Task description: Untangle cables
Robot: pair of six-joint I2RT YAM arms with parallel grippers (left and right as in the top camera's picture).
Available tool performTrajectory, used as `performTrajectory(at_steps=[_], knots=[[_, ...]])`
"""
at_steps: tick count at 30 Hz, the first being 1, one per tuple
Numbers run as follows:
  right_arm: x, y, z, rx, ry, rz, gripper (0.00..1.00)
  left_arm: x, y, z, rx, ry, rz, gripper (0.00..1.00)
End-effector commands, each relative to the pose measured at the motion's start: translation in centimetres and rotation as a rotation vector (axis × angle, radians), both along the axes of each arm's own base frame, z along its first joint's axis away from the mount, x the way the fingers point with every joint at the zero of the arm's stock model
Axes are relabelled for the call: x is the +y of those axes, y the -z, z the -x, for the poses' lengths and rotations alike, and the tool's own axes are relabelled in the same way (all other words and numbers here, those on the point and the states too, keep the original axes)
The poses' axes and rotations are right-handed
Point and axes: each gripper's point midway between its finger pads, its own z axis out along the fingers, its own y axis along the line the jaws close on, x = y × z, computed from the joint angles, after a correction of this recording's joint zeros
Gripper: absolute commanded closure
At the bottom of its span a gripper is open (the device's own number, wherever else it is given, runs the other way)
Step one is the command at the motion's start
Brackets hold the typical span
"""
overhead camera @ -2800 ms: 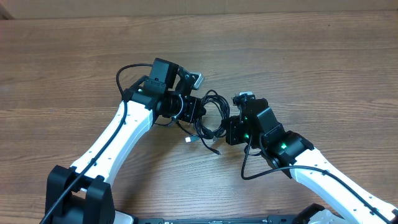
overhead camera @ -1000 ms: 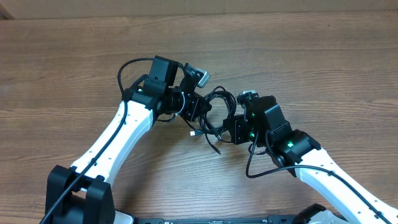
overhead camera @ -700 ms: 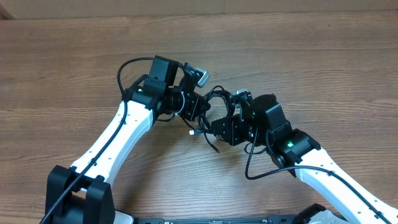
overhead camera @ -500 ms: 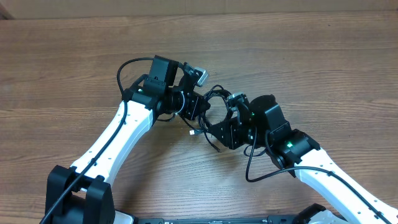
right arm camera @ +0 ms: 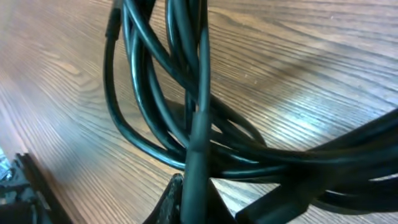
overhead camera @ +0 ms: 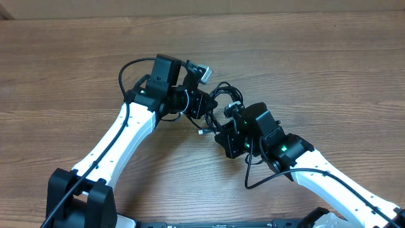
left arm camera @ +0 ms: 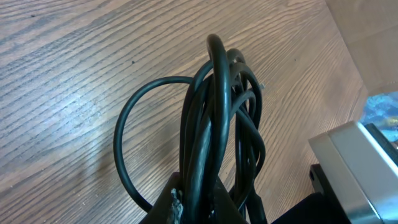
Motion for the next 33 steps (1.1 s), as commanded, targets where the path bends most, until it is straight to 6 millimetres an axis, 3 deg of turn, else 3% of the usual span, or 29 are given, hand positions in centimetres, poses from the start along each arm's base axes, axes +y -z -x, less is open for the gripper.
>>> performTrajectory(at_steps=[1, 11, 15, 18, 23, 25, 29, 33], knots=[[0.1, -1.6, -1.1, -0.033, 0.040, -0.023, 0.96, -0.2, -1.6, -0.6, -0.030, -0.022, 0.011, 0.96], [-2.6, -6.6, -1.0, -0.120, 0.117, -0.101, 0.96, 5.8, 2.1, -2.9, 0.057, -0.418, -0.271, 0.96], [-4.4, -7.8, -0.7, -0.136, 0.158, -0.105, 0.96, 6.7, 2.4, -3.1, 0.073, -0.487, -0.299, 0.96], [-6.0, -7.4, -0.5, -0.118, 0.205, -0.070, 0.96, 7.5, 2.4, -3.5, 0.089, -0.565, -0.302, 0.96], [-8.9, -4.7, 0.5, -0.032, 0.287, 0.070, 0.95, 9.9, 2.5, -4.6, 0.118, -0.710, -0.298, 0.96], [-9.6, -4.0, 0.9, -0.009, 0.301, 0.110, 0.72, 10.3, 2.4, -4.8, 0.143, -0.723, -0.270, 0.96], [-10.2, -3.5, 1.2, 0.005, 0.314, 0.142, 0.36, 9.4, 1.5, -5.1, 0.177, -0.662, -0.153, 0.96], [-10.0, -3.6, 1.0, -0.003, 0.314, 0.134, 0.21, 7.6, -0.2, -5.5, 0.189, -0.566, -0.002, 0.96]])
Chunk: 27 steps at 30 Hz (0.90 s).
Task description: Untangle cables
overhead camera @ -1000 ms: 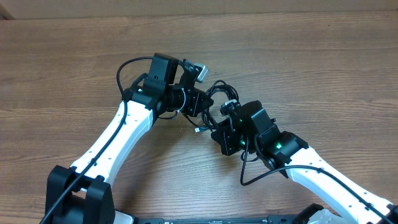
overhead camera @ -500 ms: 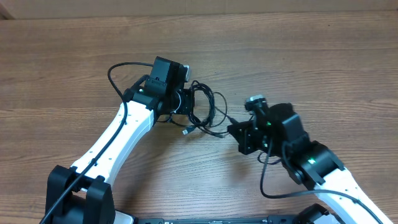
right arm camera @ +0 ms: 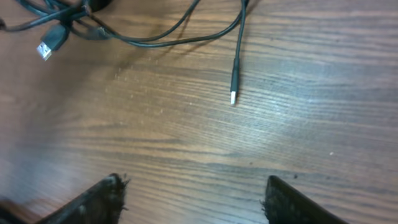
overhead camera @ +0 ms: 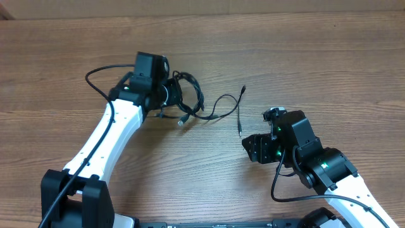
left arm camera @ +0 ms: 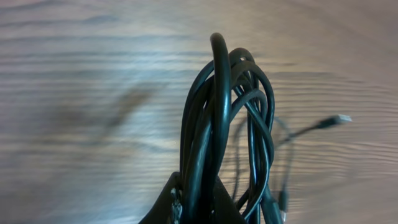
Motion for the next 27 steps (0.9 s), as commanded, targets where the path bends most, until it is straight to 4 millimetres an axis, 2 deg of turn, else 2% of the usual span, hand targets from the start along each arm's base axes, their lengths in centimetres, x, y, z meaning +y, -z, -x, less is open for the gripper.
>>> performTrajectory(at_steps=[1, 4, 6, 9, 13, 20, 27], knots=[[0.0, -1.2, -1.0, -0.045, 0.012, -0.004, 0.17, -2.8, -3.2, 0.1, -0.034, 0.099, 0.190, 0.96], [1.1, -1.5, -1.1, -0.040, -0.014, -0.056, 0.04, -3.9, -4.2, 0.1, -0.052, 0.146, 0.254, 0.96], [2.2, -1.9, -1.1, -0.037, -0.046, -0.112, 0.00, -4.2, -4.4, 0.3, -0.052, 0.161, 0.272, 0.96], [4.3, -2.9, -1.1, -0.042, -0.120, -0.213, 0.00, -4.3, -4.5, 0.4, -0.062, 0.183, 0.268, 0.96], [6.1, -4.0, -1.7, -0.030, -0.126, -0.325, 0.00, -5.2, -5.1, 0.9, -0.083, 0.261, 0.304, 0.96], [7.0, -3.6, -2.7, 0.008, -0.094, -0.374, 0.00, -5.8, -5.6, 1.3, -0.079, 0.289, 0.345, 0.96], [7.0, -2.8, -2.8, 0.030, -0.089, -0.363, 0.00, -7.8, -7.7, 3.2, -0.237, 0.587, 0.394, 0.96]])
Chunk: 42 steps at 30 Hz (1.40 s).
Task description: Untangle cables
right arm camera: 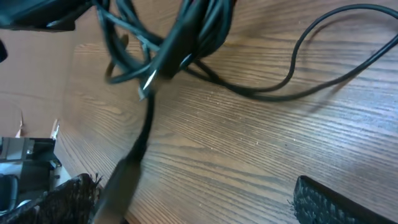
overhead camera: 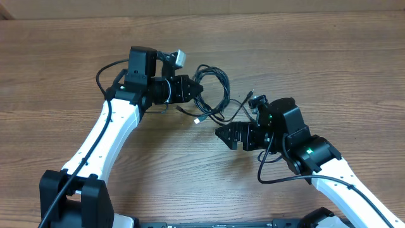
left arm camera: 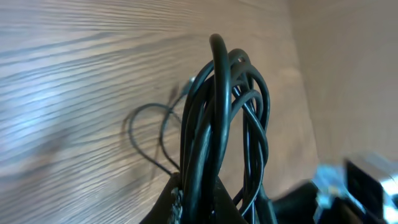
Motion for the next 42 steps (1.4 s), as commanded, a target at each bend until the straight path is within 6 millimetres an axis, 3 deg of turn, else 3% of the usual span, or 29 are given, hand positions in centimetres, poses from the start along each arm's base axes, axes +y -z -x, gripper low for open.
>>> performTrajectory(at_steps=[1, 10, 22, 26, 30, 36, 39, 42], knots=[[0.3, -1.0, -0.5, -0.010, 0.003, -0.024, 0.00, -1.3, -2.9, 1.1, -0.174, 0.182, 0.056, 0.96], [1.0, -1.5, 0.2, 0.002, -0.043, -0.067, 0.00, 0.2, -1.3, -0.5, -0.064, 0.002, -0.023, 0.96], [-0.1, -1.0, -1.2, -0.036, 0.029, -0.001, 0.00, 0.7, -1.2, -1.3, -0.309, 0.132, -0.148, 0.96], [-1.2, -0.6, -2.3, -0.036, 0.128, 0.038, 0.06, 0.6, -1.2, -1.2, -0.371, 0.181, -0.175, 0.96], [-2.0, -0.8, -3.4, -0.038, 0.226, 0.037, 0.18, 0.6, -1.2, -1.2, -0.411, 0.212, -0.191, 0.96], [-1.2, -2.7, -4.9, -0.109, 0.242, -0.038, 0.53, 0.5, -1.3, -1.1, -0.431, 0.230, -0.194, 0.96], [-0.9, -3.1, -5.4, -0.130, 0.242, -0.052, 0.62, 0.4, -1.4, -1.0, -0.449, 0.250, -0.191, 0.96], [-0.7, -2.9, -5.6, -0.125, 0.240, -0.057, 0.63, -0.1, -1.9, -0.6, -0.482, 0.294, -0.160, 0.96]])
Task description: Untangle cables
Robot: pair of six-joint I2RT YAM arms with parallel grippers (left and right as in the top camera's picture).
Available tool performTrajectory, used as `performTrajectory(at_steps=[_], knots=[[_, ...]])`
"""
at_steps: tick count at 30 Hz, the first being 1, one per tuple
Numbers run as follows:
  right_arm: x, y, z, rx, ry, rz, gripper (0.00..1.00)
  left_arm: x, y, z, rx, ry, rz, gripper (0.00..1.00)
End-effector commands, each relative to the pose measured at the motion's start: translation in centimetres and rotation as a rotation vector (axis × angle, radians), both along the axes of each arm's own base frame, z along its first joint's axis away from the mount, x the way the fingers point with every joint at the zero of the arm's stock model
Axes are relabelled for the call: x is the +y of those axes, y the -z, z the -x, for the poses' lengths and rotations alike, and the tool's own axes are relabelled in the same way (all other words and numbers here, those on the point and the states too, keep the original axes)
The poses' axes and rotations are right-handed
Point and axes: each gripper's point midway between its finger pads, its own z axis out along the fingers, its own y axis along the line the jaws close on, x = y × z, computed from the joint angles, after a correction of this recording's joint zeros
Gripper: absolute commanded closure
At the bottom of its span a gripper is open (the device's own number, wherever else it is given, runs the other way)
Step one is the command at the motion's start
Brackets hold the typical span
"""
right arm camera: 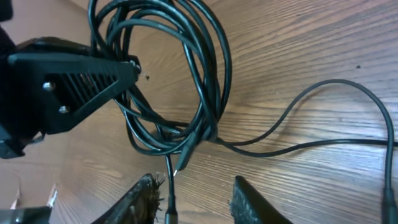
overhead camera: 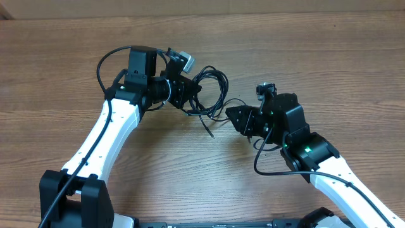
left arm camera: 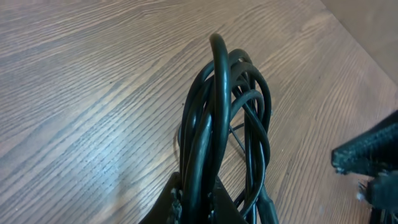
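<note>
A tangled coil of black cables (overhead camera: 212, 88) hangs from my left gripper (overhead camera: 192, 95), which is shut on it. In the left wrist view several strands (left arm camera: 214, 118) rise from between the fingers of that left gripper (left arm camera: 196, 198). My right gripper (right arm camera: 196, 199) is open just below the coil (right arm camera: 180, 74). One thin strand with a plug (right arm camera: 168, 186) runs down between its fingers, close to the left finger (right arm camera: 146, 199). In the overhead view the right gripper (overhead camera: 234, 117) sits right of the coil. A loose strand (right arm camera: 323, 115) arcs off to the right.
Everything is on the wooden table (overhead camera: 329, 50). A loose cable end (overhead camera: 211, 132) trails onto it below the coil. The left gripper's black body (right arm camera: 68, 81) is close in front of the right one, and each arm's own supply cable loops beside it.
My right gripper has moved up towards the coil and its fingers stand closer together, now with a thin strand between them. The left gripper still holds the coil, turned a little.
Both grippers were shut on the tangled bundle, close together. Then the right one was open and well apart while the left held the bundle further left, with strands trailing. Then the two stood nearer again, and now the open right gripper is at the coil.
</note>
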Motion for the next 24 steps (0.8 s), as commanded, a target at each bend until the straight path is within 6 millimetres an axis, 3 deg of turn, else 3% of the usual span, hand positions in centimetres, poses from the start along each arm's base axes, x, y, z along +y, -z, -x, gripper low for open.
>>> performTrajectory(at_steps=[1, 10, 16, 21, 24], knots=[[0.2, -0.8, -0.8, -0.013, 0.011, -0.015, 0.63, -0.8, -2.4, 0.0, -0.088, 0.070, 0.040, 0.96], [2.0, -1.2, 0.8, 0.018, -0.106, -0.084, 0.63, -0.9, -3.0, -0.7, 0.154, -0.137, 0.180, 0.96], [3.4, -1.3, 1.8, 0.020, -0.148, -0.089, 0.63, 0.5, -1.6, -1.8, 0.438, -0.481, 0.248, 0.96], [4.4, -1.1, 2.9, 0.063, -0.164, -0.104, 0.46, 1.2, 0.0, -2.2, 0.484, -0.668, 0.195, 0.96], [4.7, -0.7, 3.5, 0.080, -0.179, -0.095, 0.44, 1.2, 0.9, -2.0, 0.482, -0.746, 0.150, 0.96]])
